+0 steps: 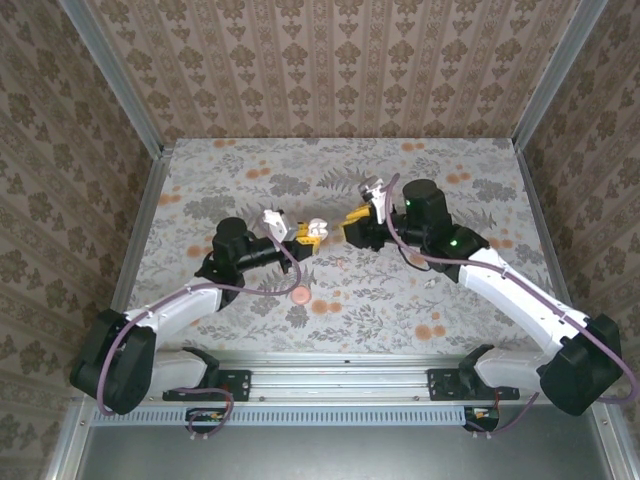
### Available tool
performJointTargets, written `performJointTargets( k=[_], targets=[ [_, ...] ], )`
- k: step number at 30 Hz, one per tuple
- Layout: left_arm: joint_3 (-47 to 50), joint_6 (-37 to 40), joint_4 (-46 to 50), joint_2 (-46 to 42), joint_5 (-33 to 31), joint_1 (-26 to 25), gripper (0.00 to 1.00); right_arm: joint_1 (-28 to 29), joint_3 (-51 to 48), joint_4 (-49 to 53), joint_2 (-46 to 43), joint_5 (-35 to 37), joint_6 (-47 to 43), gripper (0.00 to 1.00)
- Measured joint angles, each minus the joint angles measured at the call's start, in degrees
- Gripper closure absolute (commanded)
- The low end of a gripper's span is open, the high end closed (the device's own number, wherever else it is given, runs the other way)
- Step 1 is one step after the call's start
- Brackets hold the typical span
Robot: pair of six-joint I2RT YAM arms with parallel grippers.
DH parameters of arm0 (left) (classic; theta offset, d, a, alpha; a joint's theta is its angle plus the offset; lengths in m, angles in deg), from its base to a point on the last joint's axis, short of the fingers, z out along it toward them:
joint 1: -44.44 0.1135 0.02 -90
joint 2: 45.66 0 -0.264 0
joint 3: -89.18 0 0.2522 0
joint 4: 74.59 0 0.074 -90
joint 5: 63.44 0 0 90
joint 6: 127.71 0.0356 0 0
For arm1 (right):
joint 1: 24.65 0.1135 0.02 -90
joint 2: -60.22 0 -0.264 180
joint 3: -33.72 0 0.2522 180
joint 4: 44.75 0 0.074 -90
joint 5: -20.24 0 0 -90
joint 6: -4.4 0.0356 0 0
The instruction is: Insert the wireless bluetooth earbuds into the charging case
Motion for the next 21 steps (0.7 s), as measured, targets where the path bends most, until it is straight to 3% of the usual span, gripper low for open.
performJointTargets(
  k=[9, 21],
  targets=[
    [3.21, 0.13, 0.83, -0.9, -3.91, 0.0, 0.94, -2.23, 1.31, 14.51, 0.42, 1.53, 5.92, 0.61],
    [6.88, 0.11, 3.58, -8.37, -10.75, 0.0, 0.94, -5.86, 11.06, 34.18, 9.35, 9.4, 13.18, 0.61]
  ],
)
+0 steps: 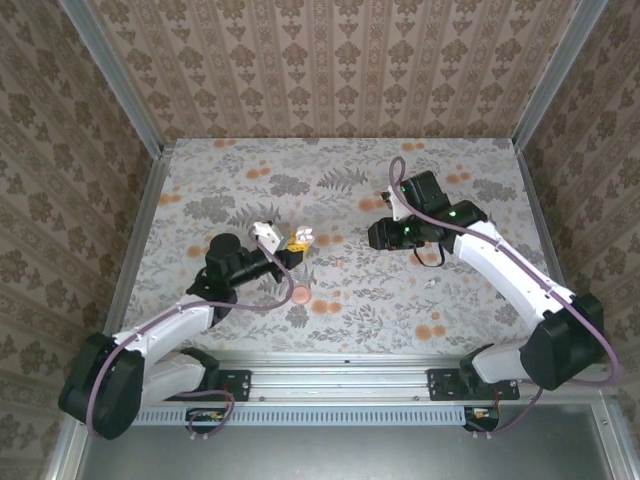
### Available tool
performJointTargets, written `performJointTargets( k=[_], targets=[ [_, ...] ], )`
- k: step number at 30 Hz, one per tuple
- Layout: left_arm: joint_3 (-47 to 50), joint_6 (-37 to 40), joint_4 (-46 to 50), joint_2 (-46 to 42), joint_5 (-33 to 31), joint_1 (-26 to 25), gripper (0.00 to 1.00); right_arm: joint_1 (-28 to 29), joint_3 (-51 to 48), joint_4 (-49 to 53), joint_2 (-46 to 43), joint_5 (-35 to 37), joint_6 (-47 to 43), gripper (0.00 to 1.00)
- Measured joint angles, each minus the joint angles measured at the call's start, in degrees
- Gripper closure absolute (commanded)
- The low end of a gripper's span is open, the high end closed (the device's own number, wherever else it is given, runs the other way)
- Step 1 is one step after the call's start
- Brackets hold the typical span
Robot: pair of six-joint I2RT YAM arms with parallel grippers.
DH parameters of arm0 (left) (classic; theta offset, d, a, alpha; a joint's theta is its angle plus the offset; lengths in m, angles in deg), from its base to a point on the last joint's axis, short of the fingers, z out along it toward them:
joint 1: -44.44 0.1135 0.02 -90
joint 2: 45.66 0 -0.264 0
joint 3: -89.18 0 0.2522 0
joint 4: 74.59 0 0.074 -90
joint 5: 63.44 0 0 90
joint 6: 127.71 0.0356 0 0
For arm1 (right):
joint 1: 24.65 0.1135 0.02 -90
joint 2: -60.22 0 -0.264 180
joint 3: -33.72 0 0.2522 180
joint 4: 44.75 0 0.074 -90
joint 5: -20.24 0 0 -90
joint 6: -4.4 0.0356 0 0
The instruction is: Insert the wireless bluetooth earbuds into the charging case
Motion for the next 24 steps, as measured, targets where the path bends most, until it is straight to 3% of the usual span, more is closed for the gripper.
performJointTargets(
  k=[10, 24],
  targets=[
    [0.26, 0.13, 2.64, -0.68, -1.51, 0.0, 0.94, -4.0, 2.69, 12.85, 7.32, 5.46, 3.26, 0.61],
    [0.26, -0.17, 2.54, 2.01, -1.53, 0.07, 0.94, -12.35, 1.73, 19.85, 8.41, 10.64, 5.25, 0.59]
  ],
)
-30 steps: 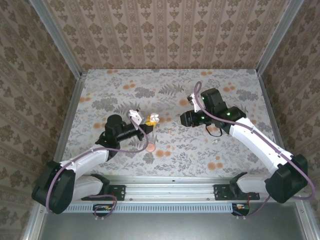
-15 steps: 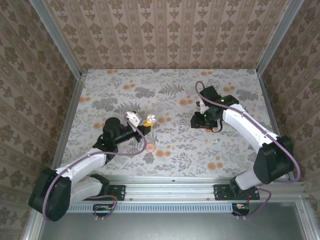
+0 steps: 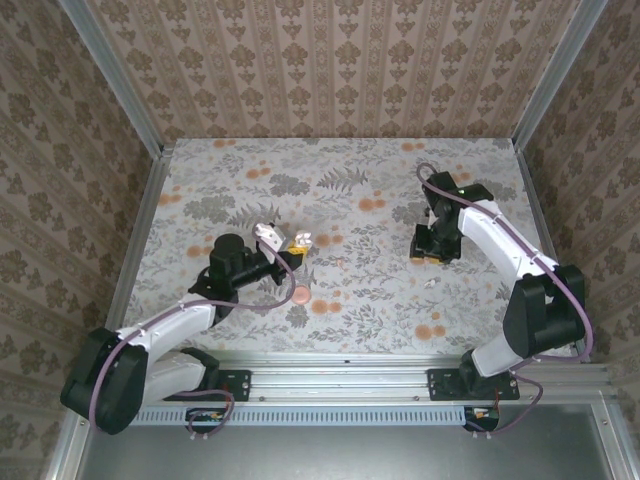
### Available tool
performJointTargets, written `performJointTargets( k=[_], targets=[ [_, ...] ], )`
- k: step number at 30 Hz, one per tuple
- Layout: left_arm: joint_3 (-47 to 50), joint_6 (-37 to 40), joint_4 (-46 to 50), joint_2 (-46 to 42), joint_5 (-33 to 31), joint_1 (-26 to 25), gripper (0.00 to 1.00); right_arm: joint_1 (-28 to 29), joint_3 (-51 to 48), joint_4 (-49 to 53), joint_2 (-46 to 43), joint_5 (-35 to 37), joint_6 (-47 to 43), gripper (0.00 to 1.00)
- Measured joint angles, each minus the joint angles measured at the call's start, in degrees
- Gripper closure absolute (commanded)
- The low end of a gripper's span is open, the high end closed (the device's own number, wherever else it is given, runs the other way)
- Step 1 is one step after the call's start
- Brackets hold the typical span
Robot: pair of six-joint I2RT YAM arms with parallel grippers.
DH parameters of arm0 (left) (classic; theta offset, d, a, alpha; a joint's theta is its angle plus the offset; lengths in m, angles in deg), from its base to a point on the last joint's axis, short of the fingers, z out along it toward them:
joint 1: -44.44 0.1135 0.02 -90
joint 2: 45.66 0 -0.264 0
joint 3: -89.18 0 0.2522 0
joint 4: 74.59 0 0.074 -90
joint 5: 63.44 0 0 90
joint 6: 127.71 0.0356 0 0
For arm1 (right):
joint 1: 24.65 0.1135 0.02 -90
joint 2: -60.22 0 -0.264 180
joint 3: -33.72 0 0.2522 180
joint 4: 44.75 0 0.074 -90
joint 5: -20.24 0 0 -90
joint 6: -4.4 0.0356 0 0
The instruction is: Insert the wireless bluetooth earbuds into the charging case
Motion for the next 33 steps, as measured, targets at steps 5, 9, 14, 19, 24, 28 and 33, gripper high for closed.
performJointTargets(
  k=[5, 9, 14, 19, 24, 28, 33],
  targets=[
    [0.0, -0.13, -0.35, 0.0, -0.04, 0.04, 0.94, -0.66, -0.9, 1.2, 0.0, 1.09, 0.5, 0.58],
    [0.0, -0.15, -0.61, 0.0, -0.37, 0.11, 0.94, -0.76, -1.86, 1.62, 0.0, 1.86, 0.59, 0.57],
    [-0.02, -1.01, -1.25, 0.0, -0.39, 0.11, 0.94, -1.29, -3.28, 1.77, 1.38, 2.6, 1.86, 0.56],
    [-0.02, -1.01, -0.68, -0.74, -0.39, 0.11, 0.94, -2.89, -7.26, 0.09, 2.64, 2.45, 4.24, 0.56],
    [-0.02, -0.98, -0.28, -1.25, -0.37, 0.11, 0.94, -3.15, -10.69, -3.58, 3.37, 1.64, 7.74, 0.55],
    [-0.02, -0.96, 0.04, -1.25, -0.37, 0.11, 0.94, -3.15, -11.72, -7.41, 5.16, 0.79, 10.05, 0.56],
    [-0.02, -0.98, 0.0, -1.25, -0.37, 0.11, 0.94, -3.3, -12.13, -10.99, 6.99, 0.81, 11.98, 0.56]
  ],
)
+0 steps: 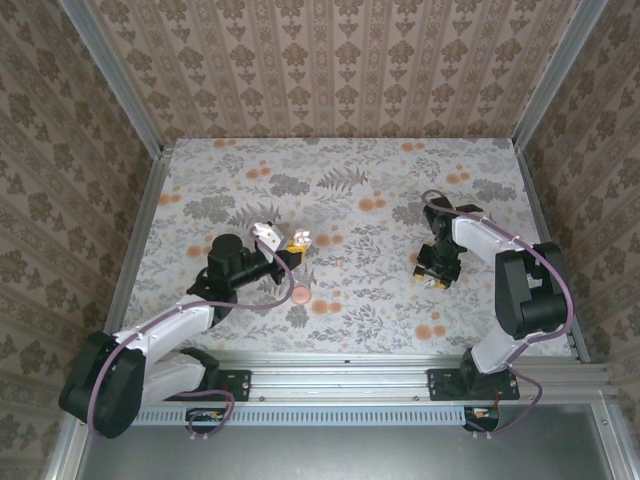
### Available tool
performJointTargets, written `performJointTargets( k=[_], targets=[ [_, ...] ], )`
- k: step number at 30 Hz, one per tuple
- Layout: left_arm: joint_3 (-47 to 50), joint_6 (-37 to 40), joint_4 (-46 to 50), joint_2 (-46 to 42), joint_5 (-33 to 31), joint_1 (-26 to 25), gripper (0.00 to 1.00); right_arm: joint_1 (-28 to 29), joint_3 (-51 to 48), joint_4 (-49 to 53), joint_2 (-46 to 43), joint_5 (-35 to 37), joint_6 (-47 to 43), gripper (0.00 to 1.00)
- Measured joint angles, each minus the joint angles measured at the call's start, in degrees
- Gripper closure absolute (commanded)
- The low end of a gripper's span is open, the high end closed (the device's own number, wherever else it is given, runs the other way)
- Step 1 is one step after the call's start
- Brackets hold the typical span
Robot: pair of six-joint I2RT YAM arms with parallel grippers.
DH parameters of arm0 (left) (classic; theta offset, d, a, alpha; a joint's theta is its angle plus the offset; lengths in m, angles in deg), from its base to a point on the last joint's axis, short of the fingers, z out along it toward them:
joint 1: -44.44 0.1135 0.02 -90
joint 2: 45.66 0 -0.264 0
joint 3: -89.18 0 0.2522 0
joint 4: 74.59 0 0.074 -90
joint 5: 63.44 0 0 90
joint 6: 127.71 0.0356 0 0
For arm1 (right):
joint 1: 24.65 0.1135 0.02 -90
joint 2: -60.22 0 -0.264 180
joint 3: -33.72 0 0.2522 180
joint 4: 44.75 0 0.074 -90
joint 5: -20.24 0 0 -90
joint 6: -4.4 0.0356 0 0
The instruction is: Insert the wireless bluetooth earbuds into the charging case
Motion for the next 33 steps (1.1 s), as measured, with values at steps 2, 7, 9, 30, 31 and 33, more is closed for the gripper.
performJointTargets(
  k=[2, 7, 9, 30, 31, 33],
  targets=[
    [0.0, 0.0, 0.02, 0.0, 0.0, 0.0, 0.94, -0.15, -0.02, -0.9, 0.72, 0.04, 0.42, 0.56],
    [0.0, 0.0, 0.02, 0.02, 0.02, 0.0, 0.94, -0.24, -0.37, -2.75, 2.08, 0.31, 0.79, 0.56],
    [0.0, 0.0, 0.02, 0.07, 0.02, 0.0, 0.94, -0.28, -0.83, -3.06, 2.23, 0.5, 0.81, 0.56],
    [-0.81, -0.02, -0.46, 3.28, 0.98, 0.0, 0.94, -1.6, -3.1, -4.9, 2.23, 2.36, -1.73, 0.67],
    [-0.85, 0.0, -0.44, 3.3, 1.05, 0.0, 0.94, -1.64, -3.1, -4.85, 2.23, 2.38, -2.03, 0.68],
    [-0.87, 0.0, -0.44, 3.28, 1.07, 0.0, 0.94, -1.73, -3.1, -4.79, 2.23, 2.43, -2.58, 0.7]
  ],
)
